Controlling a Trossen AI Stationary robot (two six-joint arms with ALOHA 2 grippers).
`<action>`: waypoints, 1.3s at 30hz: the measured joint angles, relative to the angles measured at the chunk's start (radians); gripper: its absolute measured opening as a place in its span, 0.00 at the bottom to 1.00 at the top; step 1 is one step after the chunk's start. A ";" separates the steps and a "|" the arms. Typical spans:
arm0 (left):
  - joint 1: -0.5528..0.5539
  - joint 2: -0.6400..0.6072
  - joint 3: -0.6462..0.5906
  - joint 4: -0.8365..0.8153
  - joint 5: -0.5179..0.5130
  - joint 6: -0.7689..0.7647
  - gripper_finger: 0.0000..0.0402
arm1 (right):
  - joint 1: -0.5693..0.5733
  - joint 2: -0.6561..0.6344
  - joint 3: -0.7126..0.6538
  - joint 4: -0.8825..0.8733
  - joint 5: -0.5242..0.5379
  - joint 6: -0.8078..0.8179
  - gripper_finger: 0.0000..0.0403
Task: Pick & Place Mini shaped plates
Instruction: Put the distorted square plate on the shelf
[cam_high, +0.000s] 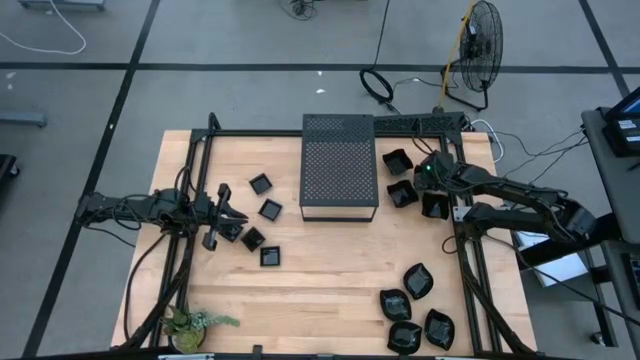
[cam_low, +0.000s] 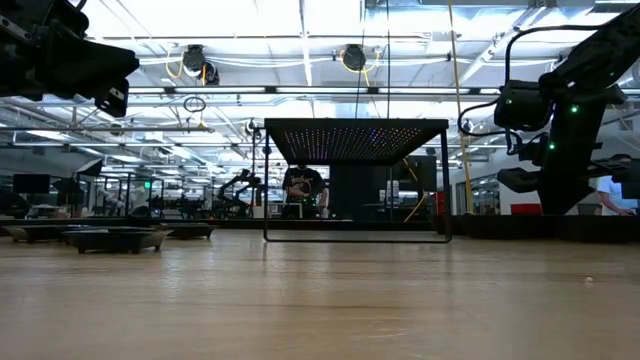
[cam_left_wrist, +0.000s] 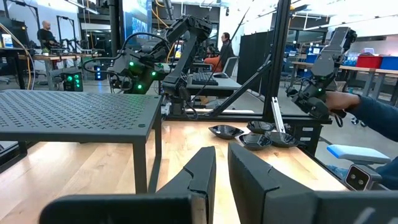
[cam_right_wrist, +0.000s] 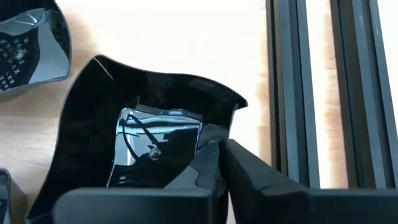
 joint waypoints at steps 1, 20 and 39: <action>0.000 0.000 0.000 0.000 0.000 0.000 0.12 | 0.000 0.000 0.000 0.005 0.000 -0.010 0.01; 0.000 0.000 0.000 0.000 0.000 0.000 0.12 | 0.003 -0.157 0.000 0.119 0.083 -0.114 0.00; 0.000 0.000 0.000 0.000 0.000 0.000 0.12 | 0.003 -0.329 0.000 0.509 -0.159 -0.174 0.00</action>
